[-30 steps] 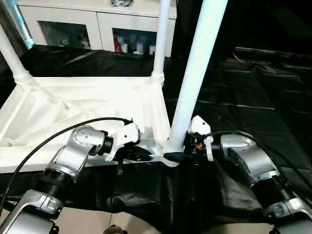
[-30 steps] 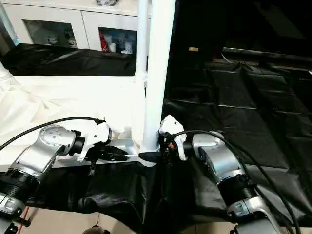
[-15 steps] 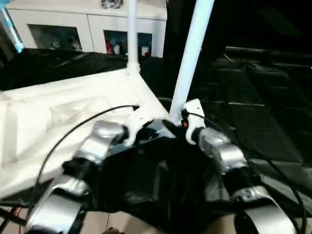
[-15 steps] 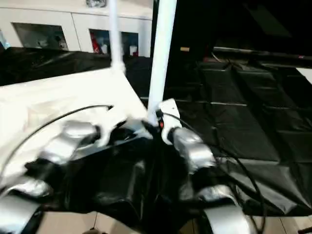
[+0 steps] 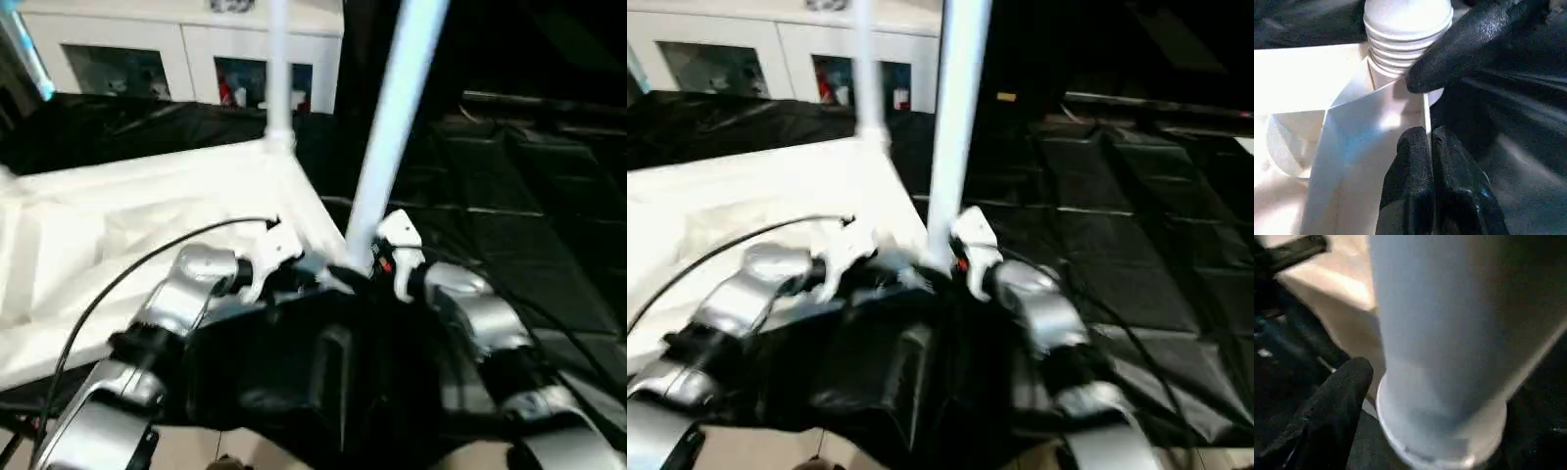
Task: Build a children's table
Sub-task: Rotate leg to tighten
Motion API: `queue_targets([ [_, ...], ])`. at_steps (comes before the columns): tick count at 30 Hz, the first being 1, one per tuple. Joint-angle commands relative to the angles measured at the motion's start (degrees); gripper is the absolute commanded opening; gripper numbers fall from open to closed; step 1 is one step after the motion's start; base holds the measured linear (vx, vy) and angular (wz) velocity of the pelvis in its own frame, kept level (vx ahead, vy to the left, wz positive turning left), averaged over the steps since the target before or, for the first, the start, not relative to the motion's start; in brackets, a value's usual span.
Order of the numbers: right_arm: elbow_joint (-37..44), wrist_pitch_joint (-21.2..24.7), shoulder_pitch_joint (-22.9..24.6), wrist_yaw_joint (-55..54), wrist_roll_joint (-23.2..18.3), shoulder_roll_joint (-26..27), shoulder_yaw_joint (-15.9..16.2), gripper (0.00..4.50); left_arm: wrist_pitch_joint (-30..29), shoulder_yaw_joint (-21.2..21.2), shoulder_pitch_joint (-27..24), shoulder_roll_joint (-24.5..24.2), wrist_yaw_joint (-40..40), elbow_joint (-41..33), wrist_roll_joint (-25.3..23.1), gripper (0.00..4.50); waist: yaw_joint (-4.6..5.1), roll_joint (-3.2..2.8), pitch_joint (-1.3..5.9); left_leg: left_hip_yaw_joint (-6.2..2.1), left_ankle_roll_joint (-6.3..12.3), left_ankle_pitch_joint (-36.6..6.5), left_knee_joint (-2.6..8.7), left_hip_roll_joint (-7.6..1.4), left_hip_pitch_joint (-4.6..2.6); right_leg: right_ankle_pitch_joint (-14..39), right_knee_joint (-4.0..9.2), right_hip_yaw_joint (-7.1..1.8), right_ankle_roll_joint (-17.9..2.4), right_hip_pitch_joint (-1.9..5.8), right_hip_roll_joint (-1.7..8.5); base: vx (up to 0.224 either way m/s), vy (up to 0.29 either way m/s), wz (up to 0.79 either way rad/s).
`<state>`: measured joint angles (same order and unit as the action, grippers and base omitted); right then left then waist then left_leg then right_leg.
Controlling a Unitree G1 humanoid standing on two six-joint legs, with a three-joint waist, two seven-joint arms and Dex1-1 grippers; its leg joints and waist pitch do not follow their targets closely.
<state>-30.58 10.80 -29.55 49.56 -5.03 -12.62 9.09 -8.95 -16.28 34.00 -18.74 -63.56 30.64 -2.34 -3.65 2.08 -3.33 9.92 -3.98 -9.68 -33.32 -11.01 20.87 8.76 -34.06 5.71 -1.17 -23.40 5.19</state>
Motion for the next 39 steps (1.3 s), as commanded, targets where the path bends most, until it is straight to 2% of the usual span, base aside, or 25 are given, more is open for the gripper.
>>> queue_targets([
  [1,4.4,0.4,0.7,7.3,-2.1,-1.0,3.5,3.81,2.6,-2.8,-0.3,0.6,-4.4,-3.1,2.1,0.0,-0.16,-0.32,3.9,-0.38,2.11,-15.8,3.93,-2.43,-0.66,16.6,4.13,-3.31,-11.0,3.11,3.54,0.0,0.0,0.0],
  [4,6.4,0.0,1.7,11.7,-2.8,-3.8,3.9,3.81,3.4,-3.1,-1.2,-0.9,-6.9,-3.8,2.3,0.0,-0.25,-0.27,3.78,-0.45,1.65,-17.1,4.02,-2.59,-0.83,18.7,4.34,-3.3,-10.6,2.83,3.55,0.0,0.0,0.0],
  [8,9.0,1.9,2.8,16.9,-3.9,-6.8,4.8,3.81,3.2,-3.8,-2.8,-3.0,-11.3,-6.6,3.1,0.0,-0.19,-0.08,3.71,-0.52,1.39,-18.0,4.06,-2.55,-0.65,20.5,4.42,-3.34,-10.2,2.84,3.63,0.0,0.0,0.0],
  [12,10.0,2.5,3.2,18.5,-4.0,-7.7,5.2,3.81,2.9,-4.1,-3.7,-3.9,-13.3,-8.4,4.1,0.0,-0.32,-0.02,3.77,-0.49,1.59,-16.9,4.03,-2.58,-0.54,19.4,4.15,-3.36,-10.5,2.91,3.6,0.0,0.0,0.0],
  [13,10.0,2.6,3.2,18.5,-4.0,-7.7,5.2,3.57,2.9,-4.1,-3.7,-3.9,-13.4,-8.5,4.1,0.0,-0.34,-0.07,3.74,-0.49,1.53,-16.8,4.02,-2.58,-0.63,19.7,4.26,-3.36,-10.5,2.85,3.65,0.0,0.0,0.0],
  [18,9.9,2.9,3.2,18.7,-3.8,-7.5,5.6,3.15,2.7,-4.2,-4.1,-4.4,-13.8,-9.1,4.0,0.0,-0.39,0.26,3.81,-0.51,1.27,-16.3,3.99,-2.56,-0.55,19.9,4.18,-3.35,-10.2,2.88,3.65,0.0,0.0,0.0],
  [23,10.4,3.6,3.8,18.5,-4.3,-7.0,5.9,2.78,2.2,-3.7,-4.3,-4.2,-13.0,-9.4,4.3,0.0,-0.6,0.23,3.83,-0.45,1.39,-15.7,3.91,-2.51,-0.58,19.7,4.18,-3.37,-10.1,2.88,3.7,0.0,0.0,0.0],
  [27,9.0,4.1,4.0,14.2,-4.2,-4.6,4.7,2.73,2.4,-2.3,-2.7,-2.0,-6.8,-6.1,2.3,0.0,-0.59,0.32,3.69,-0.47,1.09,-16.1,4.0,-2.47,-0.55,20.8,4.3,-3.33,-9.6,2.76,3.62,0.0,0.0,0.0],
  [29,5.6,5.3,3.1,5.6,-2.6,-1.2,2.9,2.72,0.4,-0.4,0.0,1.2,-0.2,-2.0,1.6,0.0,-0.51,0.35,3.61,-0.52,0.53,-17.4,3.97,-2.34,-0.68,23.9,4.73,-3.26,-8.6,2.64,3.69,0.0,0.0,0.0],
  [30,3.7,5.3,2.6,1.2,-1.7,0.6,2.1,2.72,-0.5,0.3,1.3,2.6,2.3,-0.5,1.4,0.0,-0.41,0.27,3.39,-0.48,-0.21,-18.6,3.88,-2.14,-1.08,27.0,5.16,-3.15,-7.9,2.15,3.65,0.0,0.0,0.0],
  [31,3.7,5.3,2.6,1.2,-1.7,0.6,2.1,2.72,-0.5,0.3,1.3,2.6,2.3,-0.5,1.4,0.0,-0.17,0.45,3.42,-0.8,-0.85,-19.6,3.81,-1.93,-0.95,30.6,5.43,-2.77,-6.7,2.43,3.89,0.0,0.0,0.0],
  [32,1.0,5.9,1.7,-4.8,-1.2,3.2,0.6,2.72,-1.6,1.0,3.0,4.5,5.9,1.6,1.0,0.0,-0.08,0.46,3.5,-0.94,-0.75,-19.8,3.85,-2.02,-0.85,32.1,5.74,-2.71,-5.4,2.54,4.06,0.0,0.0,0.0],
  [33,0.3,6.0,1.5,-6.2,-1.1,3.8,0.2,2.72,-1.9,1.2,3.4,5.0,6.7,2.1,0.9,0.0,0.27,0.42,3.23,-0.87,-0.73,-20.3,3.86,-1.98,-0.94,33.2,5.99,-2.72,-5.1,2.1,3.89,0.0,0.0,0.0],
  [34,-1.1,6.6,0.9,-9.2,-1.2,5.3,-0.7,2.72,-2.3,1.5,4.3,5.9,8.5,3.0,0.7,0.0,0.6,0.32,3.24,-1.02,-1.0,-22.0,3.63,-1.73,-1.36,35.8,6.51,-2.35,-4.3,1.85,3.94,0.0,0.0,0.0],
  [35,-2.4,7.0,0.4,-12.0,-1.6,6.9,-1.8,2.72,-2.6,1.6,5.2,6.9,10.4,4.1,0.4,0.0,0.93,0.43,3.4,-1.24,-1.16,-21.9,3.67,-1.64,-0.98,36.6,6.52,-2.11,-3.6,2.25,3.98,0.0,0.0,0.0],
  [36,-3.2,7.1,0.1,-13.8,-1.8,8.0,-2.5,2.72,-2.7,1.7,5.7,7.5,11.5,4.8,0.1,0.0,0.93,0.2,3.42,-1.32,-1.0,-22.1,3.78,-1.83,-1.12,36.3,6.74,-2.05,-3.3,2.17,4.04,0.0,0.0,0.0],
  [37,-5.0,5.6,-0.7,-18.3,-1.2,10.6,-3.1,2.72,-2.5,1.8,6.7,8.9,13.3,6.2,-0.3,0.0,0.99,0.15,3.47,-1.3,-0.89,-22.1,3.79,-1.83,-1.13,35.7,6.74,-2.07,-3.4,2.1,4.01,0.0,0.0,0.0],
  [39,-6.5,3.9,-1.4,-21.4,0.1,12.3,-3.4,2.72,-2.2,2.0,7.4,9.9,14.3,7.3,-0.7,0.0,1.15,0.08,3.59,-1.3,-0.94,-22.2,3.89,-1.85,-1.12,33.7,6.6,-2.1,-4.1,2.08,3.96,0.0,0.0,0.0],
])
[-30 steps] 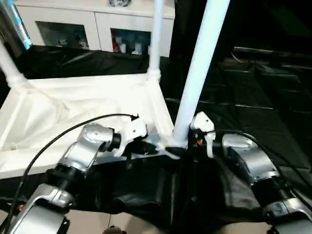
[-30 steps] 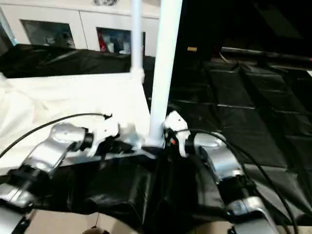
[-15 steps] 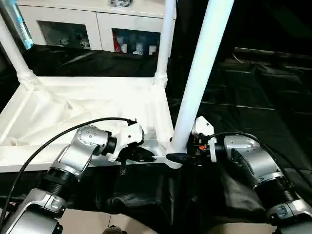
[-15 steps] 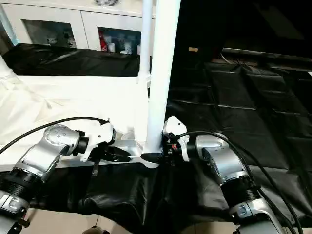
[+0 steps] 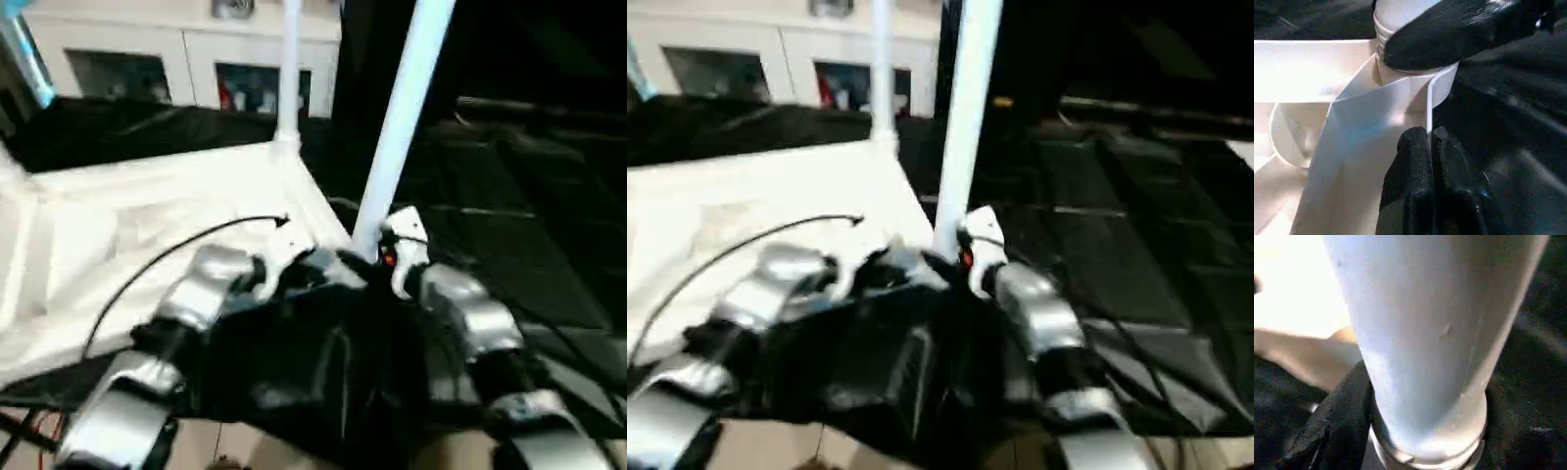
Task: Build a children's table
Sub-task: Rotate leg to tighten
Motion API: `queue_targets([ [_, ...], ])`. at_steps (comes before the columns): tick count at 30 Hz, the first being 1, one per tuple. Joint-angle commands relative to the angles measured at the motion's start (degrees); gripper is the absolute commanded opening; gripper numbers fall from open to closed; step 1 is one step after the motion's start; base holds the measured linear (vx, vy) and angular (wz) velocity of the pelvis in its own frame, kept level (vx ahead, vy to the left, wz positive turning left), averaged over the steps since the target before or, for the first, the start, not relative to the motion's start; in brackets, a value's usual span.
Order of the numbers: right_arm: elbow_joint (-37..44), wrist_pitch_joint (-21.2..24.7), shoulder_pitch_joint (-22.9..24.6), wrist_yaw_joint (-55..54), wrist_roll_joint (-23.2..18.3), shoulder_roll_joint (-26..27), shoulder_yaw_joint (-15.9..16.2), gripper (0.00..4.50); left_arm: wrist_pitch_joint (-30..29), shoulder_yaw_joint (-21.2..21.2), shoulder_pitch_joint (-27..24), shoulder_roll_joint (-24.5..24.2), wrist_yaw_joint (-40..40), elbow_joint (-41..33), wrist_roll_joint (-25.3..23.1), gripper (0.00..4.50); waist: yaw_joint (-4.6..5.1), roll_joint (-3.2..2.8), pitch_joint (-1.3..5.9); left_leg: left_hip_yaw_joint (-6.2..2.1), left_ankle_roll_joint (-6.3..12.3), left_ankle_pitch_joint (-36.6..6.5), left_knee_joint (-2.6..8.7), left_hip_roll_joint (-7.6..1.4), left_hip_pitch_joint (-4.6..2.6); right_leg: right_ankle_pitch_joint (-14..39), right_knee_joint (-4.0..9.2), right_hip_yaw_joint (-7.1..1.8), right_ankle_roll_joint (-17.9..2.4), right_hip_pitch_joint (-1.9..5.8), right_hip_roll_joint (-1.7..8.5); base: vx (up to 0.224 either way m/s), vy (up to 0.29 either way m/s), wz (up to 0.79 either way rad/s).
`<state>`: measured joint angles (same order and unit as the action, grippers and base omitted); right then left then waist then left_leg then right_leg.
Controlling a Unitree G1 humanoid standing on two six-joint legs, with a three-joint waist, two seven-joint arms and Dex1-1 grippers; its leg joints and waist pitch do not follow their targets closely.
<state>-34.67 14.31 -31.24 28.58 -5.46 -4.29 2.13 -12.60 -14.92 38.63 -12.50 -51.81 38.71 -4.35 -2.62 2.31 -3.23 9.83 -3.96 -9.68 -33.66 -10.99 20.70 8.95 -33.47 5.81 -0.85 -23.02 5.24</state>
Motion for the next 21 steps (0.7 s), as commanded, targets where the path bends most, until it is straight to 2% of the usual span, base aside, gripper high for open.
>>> queue_targets([
  [1,-2.9,-0.7,0.1,-0.8,1.1,4.3,3.8,2.72,1.6,0.6,2.8,3.8,2.6,-0.6,1.2,0.0,0.29,-0.21,3.52,-1.26,-0.86,-22.3,4.44,-1.97,-0.78,32.1,5.87,-2.26,-4.8,1.9,3.89,0.0,0.0,0.0],
  [2,-3.1,-2.1,0.1,-0.5,1.6,4.6,4.4,2.72,1.9,0.4,2.7,3.9,2.3,-0.7,1.3,0.0,0.27,-0.48,3.56,-1.24,-0.85,-22.5,4.43,-2.04,-0.86,31.3,5.78,-2.34,-5.2,1.81,3.95,0.0,0.0,0.0],
  [3,-3.3,-2.8,0.1,0.2,1.6,5.0,4.7,3.06,2.1,0.3,2.6,3.9,2.1,-0.8,1.3,0.0,0.36,-0.38,3.55,-1.18,-0.69,-22.5,4.46,-2.05,-0.85,30.5,5.8,-2.42,-5.5,1.79,3.89,0.0,0.0,0.0],
  [6,-2.0,-1.0,0.3,4.5,-1.0,5.5,4.0,3.46,3.1,-0.2,1.8,3.4,0.3,-1.6,1.5,0.0,0.43,-0.37,3.56,-1.01,0.13,-21.8,4.61,-2.13,-0.64,26.9,5.35,-2.69,-7.1,2.04,3.68,0.0,0.0,0.0],
  [8,-1.5,-0.8,0.3,5.6,-1.2,5.2,4.3,3.77,3.8,-0.5,1.5,3.0,-0.4,-1.8,1.5,0.0,0.39,-0.37,3.62,-0.97,0.34,-21.1,4.67,-2.2,-0.5,25.2,5.06,-2.83,-7.9,2.23,3.77,0.0,0.0,0.0],
  [10,-1.1,-2.0,0.5,8.2,-0.2,3.2,5.7,3.91,5.5,-1.1,0.6,1.9,-2.8,-2.5,1.7,0.0,0.27,-0.33,3.63,-0.86,0.5,-20.8,4.59,-2.17,-0.59,24.8,5.07,-2.87,-8.3,2.23,3.82,0.0,0.0,0.0],
  [12,0.3,-2.1,0.9,11.6,-0.1,1.1,6.6,4.07,5.8,-1.5,-0.4,0.9,-5.0,-3.7,2.1,0.0,0.16,-0.27,3.69,-0.78,0.87,-19.7,4.6,-2.25,-0.38,23.4,4.84,-2.96,-8.5,2.52,3.83,0.0,0.0,0.0],
  [14,0.8,-2.3,1.1,13.1,-0.3,0.3,6.8,4.07,5.9,-1.7,-0.8,0.5,-5.9,-4.2,2.3,0.0,0.01,-0.32,3.76,-0.68,1.14,-18.7,4.57,-2.38,-0.52,21.9,4.6,-3.13,-9.2,2.4,3.85,0.0,0.0,0.0],
  [17,3.8,-2.8,2.2,21.3,-1.7,-4.0,7.8,4.07,6.9,-2.5,-2.8,-1.3,-11.4,-7.0,3.8,0.0,-0.34,-0.33,3.83,-0.55,1.62,-17.3,4.44,-2.47,-0.41,20.0,4.25,-3.27,-10.0,2.61,3.85,0.0,0.0,0.0],
  [20,5.1,-3.4,2.8,25.3,-2.0,-6.2,7.6,4.07,6.9,-3.1,-4.1,-2.7,-14.9,-9.0,4.7,0.0,-0.78,-0.56,4.06,-0.38,2.43,-14.8,4.39,-2.55,-0.39,14.7,3.53,-3.36,-11.9,2.76,3.71,0.017,-0.002,0.01],
  [21,5.1,-3.4,2.8,25.4,-2.0,-6.2,7.6,4.07,6.9,-3.1,-4.1,-2.7,-14.9,-9.0,4.7,0.0,-0.8,-0.47,4.1,-0.32,2.47,-14.4,4.37,-2.54,-0.35,14.0,3.46,-3.34,-12.1,2.81,3.65,0.0,0.0,0.0],
])
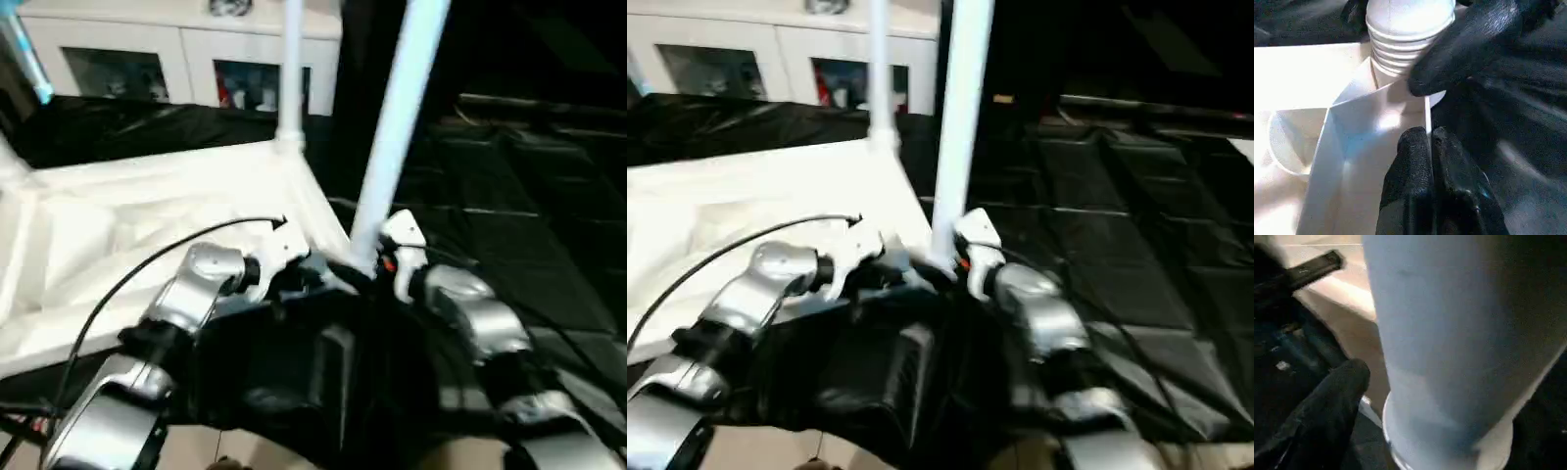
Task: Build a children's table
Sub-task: Rotate leg to tighten
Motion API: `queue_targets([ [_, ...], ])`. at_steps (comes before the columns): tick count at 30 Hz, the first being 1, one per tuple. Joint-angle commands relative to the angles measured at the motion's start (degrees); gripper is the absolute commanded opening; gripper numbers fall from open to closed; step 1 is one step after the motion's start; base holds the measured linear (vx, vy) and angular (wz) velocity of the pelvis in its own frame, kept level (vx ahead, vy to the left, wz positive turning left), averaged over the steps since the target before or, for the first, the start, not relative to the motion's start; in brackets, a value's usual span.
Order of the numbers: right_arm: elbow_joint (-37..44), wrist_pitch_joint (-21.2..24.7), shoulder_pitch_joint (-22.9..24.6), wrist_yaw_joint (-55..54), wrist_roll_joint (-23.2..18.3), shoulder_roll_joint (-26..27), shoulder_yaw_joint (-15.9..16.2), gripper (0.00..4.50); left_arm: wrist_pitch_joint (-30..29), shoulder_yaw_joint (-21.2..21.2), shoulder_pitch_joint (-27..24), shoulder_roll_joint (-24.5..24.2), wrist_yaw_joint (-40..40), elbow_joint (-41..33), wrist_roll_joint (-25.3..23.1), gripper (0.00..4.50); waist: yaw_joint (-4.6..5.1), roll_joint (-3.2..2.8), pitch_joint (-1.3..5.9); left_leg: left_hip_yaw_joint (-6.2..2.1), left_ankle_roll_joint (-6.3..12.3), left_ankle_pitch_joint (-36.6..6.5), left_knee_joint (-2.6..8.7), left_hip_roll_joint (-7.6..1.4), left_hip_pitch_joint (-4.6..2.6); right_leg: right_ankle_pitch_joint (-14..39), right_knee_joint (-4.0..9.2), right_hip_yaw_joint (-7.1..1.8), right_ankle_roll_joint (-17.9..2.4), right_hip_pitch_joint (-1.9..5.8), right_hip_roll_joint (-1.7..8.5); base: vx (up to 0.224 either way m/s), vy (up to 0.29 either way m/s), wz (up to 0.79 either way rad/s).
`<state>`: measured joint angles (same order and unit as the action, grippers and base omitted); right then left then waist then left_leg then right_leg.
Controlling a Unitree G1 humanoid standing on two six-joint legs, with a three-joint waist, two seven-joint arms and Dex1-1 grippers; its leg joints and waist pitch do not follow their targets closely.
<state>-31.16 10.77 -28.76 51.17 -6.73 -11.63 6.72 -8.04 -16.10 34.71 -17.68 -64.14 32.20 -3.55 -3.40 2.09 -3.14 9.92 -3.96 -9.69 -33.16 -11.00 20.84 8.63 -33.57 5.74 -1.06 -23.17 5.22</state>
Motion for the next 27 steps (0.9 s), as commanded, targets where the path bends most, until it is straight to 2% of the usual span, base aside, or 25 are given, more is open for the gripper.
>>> queue_targets([
  [1,2.2,0.4,0.5,5.1,-1.5,0.1,2.8,4.07,2.6,-2.2,-0.5,1.8,-3.2,-2.7,3.5,0.0,-0.08,-0.21,4.0,-0.36,2.63,-13.6,3.84,-2.46,-0.46,13.5,3.46,-3.26,-12.2,3.01,3.64,0.0,0.0,0.0],
  [4,3.8,1.5,1.2,10.3,-2.7,-2.6,3.3,4.07,3.0,-2.7,-1.4,-0.1,-5.8,-3.6,3.5,0.0,-0.47,-0.39,3.93,-0.39,2.71,-13.8,3.87,-2.58,-0.61,13.6,3.45,-3.22,-12.5,3.17,3.66,0.0,0.0,0.0],
  [5,4.2,1.7,1.4,11.4,-2.8,-3.2,3.6,4.07,2.9,-2.8,-1.8,-0.7,-6.9,-4.2,3.7,0.0,-0.42,-0.37,3.91,-0.34,2.88,-14.0,3.87,-2.54,-0.45,13.8,3.46,-3.22,-12.4,3.21,3.62,0.0,0.0,0.0],
  [7,5.3,2.4,1.9,13.8,-3.0,-4.6,4.5,4.07,3.0,-3.0,-2.7,-2.2,-9.5,-5.8,4.1,0.0,-0.48,-0.42,3.8,-0.38,2.48,-15.0,4.0,-2.63,-0.52,15.7,3.65,-3.13,-12.0,3.13,3.55,0.0,0.0,0.0],
  [11,6.5,2.8,2.6,16.2,-2.9,-5.9,5.4,3.75,2.5,-3.2,-4.0,-4.2,-13.0,-8.2,4.8,0.0,-0.41,-0.43,3.65,-0.49,1.46,-17.3,4.12,-2.67,-0.7,19.6,3.97,-3.15,-11.2,2.84,3.66,0.0,0.0,0.0],
  [12,6.7,3.0,2.7,16.7,-2.9,-6.1,5.6,3.58,2.2,-3.3,-4.4,-4.6,-13.8,-8.7,5.0,0.0,-0.49,-0.43,3.68,-0.53,1.17,-17.4,4.14,-2.72,-0.71,19.8,3.94,-3.19,-11.0,2.84,3.65,0.0,0.0,0.0],
  [15,7.5,3.8,3.1,18.4,-2.9,-6.7,6.5,3.43,0.6,-3.8,-5.2,-6.0,-16.3,-10.8,6.1,0.0,-0.51,-0.44,3.75,-0.56,0.93,-17.3,4.18,-2.79,-0.75,18.9,3.7,-3.23,-11.3,2.81,3.63,0.0,0.0,0.0],
  [19,7.7,3.9,3.3,18.4,-3.0,-6.7,6.9,3.04,0.8,-3.8,-5.4,-6.0,-16.0,-10.9,6.1,0.0,-0.65,-0.42,3.79,-0.42,1.2,-16.1,4.08,-2.66,-0.68,16.7,3.57,-3.28,-11.9,2.85,3.57,0.0,0.0,0.0],
  [23,7.7,4.1,3.5,18.0,-3.1,-6.2,7.0,2.84,1.3,-3.0,-4.8,-4.8,-13.5,-9.6,5.8,0.0,-0.7,-0.35,3.72,-0.44,1.07,-16.3,4.06,-2.59,-0.66,18.5,3.78,-3.26,-11.2,2.85,3.62,0.0,0.0,0.0],
  [27,6.9,4.4,3.7,13.6,-3.1,-3.8,5.4,2.8,0.4,-1.4,-3.3,-2.7,-9.1,-7.6,5.5,0.0,-0.85,-0.35,3.61,-0.49,0.68,-17.3,4.14,-2.61,-0.81,20.3,4.04,-3.29,-10.5,2.67,3.6,0.0,0.0,0.0],
])
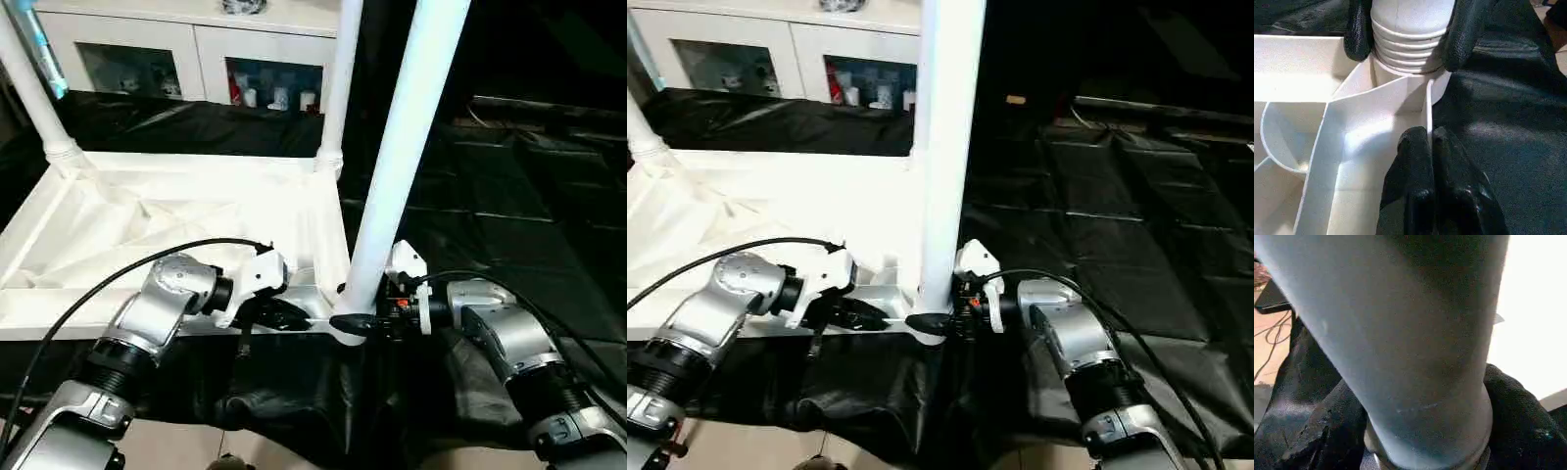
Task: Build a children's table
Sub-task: Rotate leg to tighten
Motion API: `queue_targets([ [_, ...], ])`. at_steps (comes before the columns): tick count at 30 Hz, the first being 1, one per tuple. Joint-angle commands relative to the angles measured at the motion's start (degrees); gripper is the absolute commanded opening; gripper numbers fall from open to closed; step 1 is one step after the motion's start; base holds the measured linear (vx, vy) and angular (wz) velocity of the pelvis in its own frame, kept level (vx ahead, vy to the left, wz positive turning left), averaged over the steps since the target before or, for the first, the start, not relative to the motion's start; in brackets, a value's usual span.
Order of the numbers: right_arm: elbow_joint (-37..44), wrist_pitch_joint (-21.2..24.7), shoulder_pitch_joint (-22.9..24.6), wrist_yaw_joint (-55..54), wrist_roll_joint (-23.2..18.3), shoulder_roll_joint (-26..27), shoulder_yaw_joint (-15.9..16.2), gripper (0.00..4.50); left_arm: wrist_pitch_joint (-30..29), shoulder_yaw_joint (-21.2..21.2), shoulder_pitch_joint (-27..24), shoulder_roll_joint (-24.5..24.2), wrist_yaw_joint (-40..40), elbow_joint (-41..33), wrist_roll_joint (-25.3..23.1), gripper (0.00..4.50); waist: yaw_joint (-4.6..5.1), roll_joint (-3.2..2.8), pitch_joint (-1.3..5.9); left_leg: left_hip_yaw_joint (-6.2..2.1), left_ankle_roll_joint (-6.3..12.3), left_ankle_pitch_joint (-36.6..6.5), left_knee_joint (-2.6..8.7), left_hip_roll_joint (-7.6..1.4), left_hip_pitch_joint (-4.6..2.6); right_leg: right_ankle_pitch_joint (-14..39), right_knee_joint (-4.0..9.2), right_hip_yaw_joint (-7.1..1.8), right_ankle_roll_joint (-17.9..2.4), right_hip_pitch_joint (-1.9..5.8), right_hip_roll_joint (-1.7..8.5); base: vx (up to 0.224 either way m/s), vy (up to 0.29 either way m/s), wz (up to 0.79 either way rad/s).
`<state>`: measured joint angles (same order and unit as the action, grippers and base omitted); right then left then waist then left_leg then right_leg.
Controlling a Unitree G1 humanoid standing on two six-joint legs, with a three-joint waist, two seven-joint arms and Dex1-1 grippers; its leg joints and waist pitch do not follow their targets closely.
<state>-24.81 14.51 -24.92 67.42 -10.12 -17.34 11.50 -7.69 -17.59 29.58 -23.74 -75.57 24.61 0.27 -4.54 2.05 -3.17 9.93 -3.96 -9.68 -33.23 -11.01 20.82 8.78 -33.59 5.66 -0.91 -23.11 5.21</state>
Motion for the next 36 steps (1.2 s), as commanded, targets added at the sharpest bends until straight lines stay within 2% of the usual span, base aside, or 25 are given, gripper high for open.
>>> queue_targets([
  [1,-0.1,0.4,-0.2,-4.7,0.7,2.7,0.2,2.79,-0.2,0.6,2.4,4.2,4.0,0.8,1.6,0.0,0.27,-0.32,3.61,-0.57,0.17,-17.7,4.23,-2.55,-0.89,21.0,4.14,-3.21,-10.4,2.46,3.66,0.0,0.0,0.0],
  [3,-3.5,-0.3,-1.2,-12.2,2.4,5.3,-1.2,2.79,-0.5,1.4,4.0,5.9,7.9,2.9,1.0,0.0,0.4,-0.1,3.57,-0.65,-0.34,-18.2,4.25,-2.35,-0.83,23.1,4.38,-3.1,-9.5,2.54,3.74,0.0,0.0,0.0],
  [4,-5.8,-1.1,-2.0,-16.6,3.3,6.7,-2.0,2.78,-0.6,1.7,4.9,6.8,10.0,4.1,0.4,0.0,0.76,-0.14,3.46,-0.78,-0.99,-19.3,4.14,-2.18,-0.99,26.7,4.79,-2.94,-8.6,2.27,3.91,0.0,0.0,0.0],
  [6,-7.9,-1.6,-2.8,-20.6,4.0,8.0,-2.7,2.77,-0.6,1.9,5.7,7.6,11.9,5.2,-0.2,0.0,1.19,-0.06,3.51,-0.95,-1.19,-19.5,4.16,-2.09,-0.77,28.2,4.94,-2.8,-7.8,2.47,3.95,0.0,0.0,0.0],
  [7,-9.6,-1.5,-3.5,-23.8,4.3,9.0,-3.5,2.77,-0.5,2.1,6.3,8.2,13.4,6.0,-0.6,0.0,1.49,-0.05,3.5,-0.95,-0.89,-19.8,4.07,-2.04,-0.85,29.2,5.16,-2.81,-7.1,2.29,3.93,0.0,0.0,0.0],
  [11,-14.2,-1.0,-5.7,-33.6,3.9,12.8,-6.3,2.76,-1.2,2.5,8.7,11.0,19.4,9.1,-2.1,0.0,1.82,-0.32,3.58,-0.81,-0.66,-19.4,4.06,-2.03,-1.01,27.9,5.23,-2.88,-7.3,2.03,3.7,0.0,0.0,0.0],
  [12,-16.8,-2.3,-7.2,-40.7,4.6,15.6,-8.1,2.76,-1.4,2.9,10.1,13.0,23.5,11.3,-3.1,0.0,1.79,-0.44,3.66,-0.93,-0.91,-19.3,4.11,-2.13,-0.96,26.7,5.0,-2.88,-7.8,2.16,3.75,0.0,0.0,0.0],
  [13,-17.1,-2.5,-7.4,-41.5,4.7,15.9,-8.3,2.76,-1.4,3.0,10.3,13.2,23.9,11.5,-3.2,0.0,2.0,-0.42,3.56,-0.79,-1.06,-19.3,4.15,-2.08,-0.96,26.4,5.08,-2.93,-7.9,1.92,3.62,0.0,0.0,0.0],
  [16,-19.0,-4.8,-8.5,-44.1,5.6,17.6,-8.5,2.76,-0.5,3.1,11.0,14.5,25.8,13.0,-3.7,0.0,1.83,-0.55,3.81,-0.83,-0.86,-18.9,4.15,-2.08,-0.84,23.5,4.77,-2.95,-8.6,2.35,3.71,0.0,0.0,0.0],
  [17,-19.4,-5.6,-8.7,-43.4,5.2,18.1,-8.5,3.31,0.0,3.0,11.0,14.8,25.8,13.2,-3.7,0.0,1.88,-0.53,3.85,-0.75,-0.5,-18.6,4.13,-2.08,-0.72,21.9,4.56,-3.04,-9.0,2.39,3.66,0.0,0.0,0.0],
  [20,-17.0,-4.4,-8.6,-37.6,1.9,18.5,-9.2,3.54,0.7,2.4,9.7,14.4,23.0,11.4,-2.7,0.0,1.66,-0.61,4.04,-0.54,0.71,-16.1,4.09,-2.11,-0.6,16.8,4.03,-3.17,-10.6,2.78,3.53,0.0,0.0,0.0],
  [22,-16.1,-4.4,-8.4,-35.4,2.0,17.8,-8.5,3.89,1.0,2.2,9.1,13.9,21.5,10.6,-2.4,0.0,1.62,-0.49,4.06,-0.44,1.41,-15.1,4.04,-2.13,-0.47,15.0,3.8,-3.16,-11.4,3.02,3.53,0.0,0.0,0.0],
  [25,-15.7,-4.7,-8.3,-33.9,2.5,17.1,-7.7,4.04,1.5,2.0,8.7,13.5,20.3,10.2,-2.1,0.0,1.5,-0.51,4.02,-0.41,1.53,-14.7,4.04,-2.17,-0.5,15.2,3.76,-3.17,-11.6,3.03,3.62,0.0,0.0,0.0],
  [27,-15.1,-5.5,-8.2,-29.5,2.7,14.5,-6.5,4.26,2.7,1.8,7.7,12.4,17.2,9.5,-1.4,0.0,1.44,-0.43,4.04,-0.43,1.66,-14.6,4.02,-2.18,-0.49,15.8,3.81,-3.1,-11.5,3.16,3.63,0.0,0.0,0.0],
  [31,-12.2,-5.6,-7.0,-22.5,2.4,10.9,-4.8,4.26,3.4,1.3,6.0,10.6,12.8,7.1,0.1,0.0,1.19,-0.38,3.92,-0.33,2.2,-14.4,4.05,-2.37,-0.59,14.9,3.69,-3.23,-11.9,3.0,3.55,0.0,0.0,0.0],
  [36,-8.4,-5.4,-5.1,-14.0,2.2,6.7,-3.1,4.26,3.1,0.7,4.3,8.5,8.6,4.6,0.6,0.0,0.93,-0.36,3.86,-0.39,1.94,-15.3,4.09,-2.44,-0.62,17.2,3.84,-3.22,-11.4,3.09,3.66,0.0,0.0,0.0],
])
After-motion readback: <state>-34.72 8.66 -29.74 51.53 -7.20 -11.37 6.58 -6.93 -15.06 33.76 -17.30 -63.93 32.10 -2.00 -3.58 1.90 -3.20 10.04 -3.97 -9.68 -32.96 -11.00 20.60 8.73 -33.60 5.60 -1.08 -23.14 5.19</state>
